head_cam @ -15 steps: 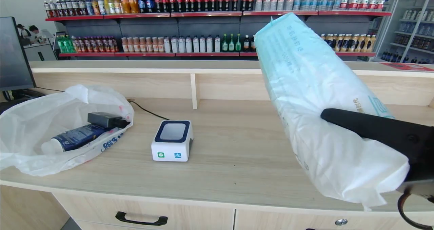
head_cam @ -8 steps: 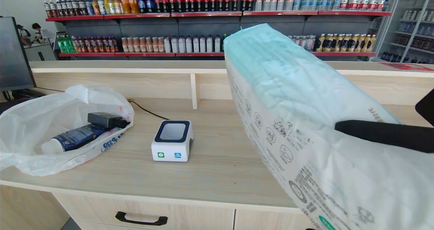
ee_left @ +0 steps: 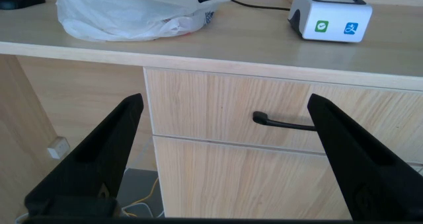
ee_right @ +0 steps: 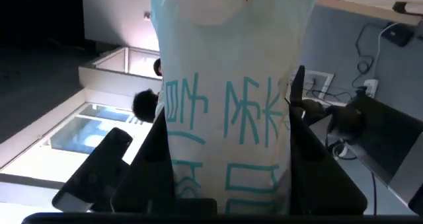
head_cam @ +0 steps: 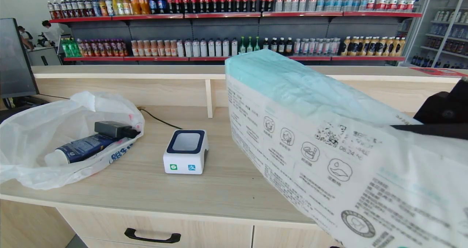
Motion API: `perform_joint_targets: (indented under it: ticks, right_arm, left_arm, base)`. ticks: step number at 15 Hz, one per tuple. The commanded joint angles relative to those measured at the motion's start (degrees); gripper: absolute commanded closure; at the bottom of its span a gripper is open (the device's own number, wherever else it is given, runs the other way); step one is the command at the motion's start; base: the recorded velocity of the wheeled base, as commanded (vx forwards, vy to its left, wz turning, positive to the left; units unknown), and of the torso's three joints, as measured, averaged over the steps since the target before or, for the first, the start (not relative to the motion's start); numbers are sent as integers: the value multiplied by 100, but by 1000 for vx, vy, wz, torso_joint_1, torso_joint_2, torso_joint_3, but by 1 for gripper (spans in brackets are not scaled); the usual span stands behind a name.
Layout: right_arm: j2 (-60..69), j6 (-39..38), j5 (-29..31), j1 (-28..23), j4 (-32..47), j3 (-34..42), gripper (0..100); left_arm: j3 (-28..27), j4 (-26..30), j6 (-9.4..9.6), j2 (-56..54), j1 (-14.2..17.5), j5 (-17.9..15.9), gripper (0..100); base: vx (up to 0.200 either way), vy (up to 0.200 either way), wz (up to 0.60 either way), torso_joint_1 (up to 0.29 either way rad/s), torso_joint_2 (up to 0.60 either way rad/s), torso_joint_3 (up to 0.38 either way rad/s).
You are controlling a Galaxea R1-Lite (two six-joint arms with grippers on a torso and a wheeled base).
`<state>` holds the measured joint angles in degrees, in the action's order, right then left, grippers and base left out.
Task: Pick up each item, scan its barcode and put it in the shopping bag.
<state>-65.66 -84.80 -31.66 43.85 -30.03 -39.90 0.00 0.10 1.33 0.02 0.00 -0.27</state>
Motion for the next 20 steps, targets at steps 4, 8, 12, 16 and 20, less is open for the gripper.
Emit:
perform_joint_targets:
  ticks: [4, 8, 12, 16, 20]
  right_arm:
    - [-474, -907, -1853, -1493, -38, -405, 100]
    - [-562, -2287, -2951, -1792, -65, -624, 100]
    - [-1292, -3025, -3092, -1783, -205, -1116, 100]
    - [-1423, -4009, -3373, -1766, -469, -1292, 100]
    - [-1371, -4361, -3505, -1757, -847, -800, 100]
  left_arm:
    - [0, -1, -1, -2, 0, 0, 0]
    - [0, -1, -1, -2, 0, 0, 0]
    - [0, -1, -1, -2, 0, 0, 0]
    - [0, -1, -1, -2, 0, 0, 0]
    - [0, -1, -1, -2, 0, 0, 0]
  base:
    - [0, 0, 0, 0, 0, 0]
    - [0, 0, 0, 0, 0, 0]
    - [0, 0, 0, 0, 0, 0]
    - [0, 0, 0, 0, 0, 0]
    - [0, 0, 0, 0, 0, 0]
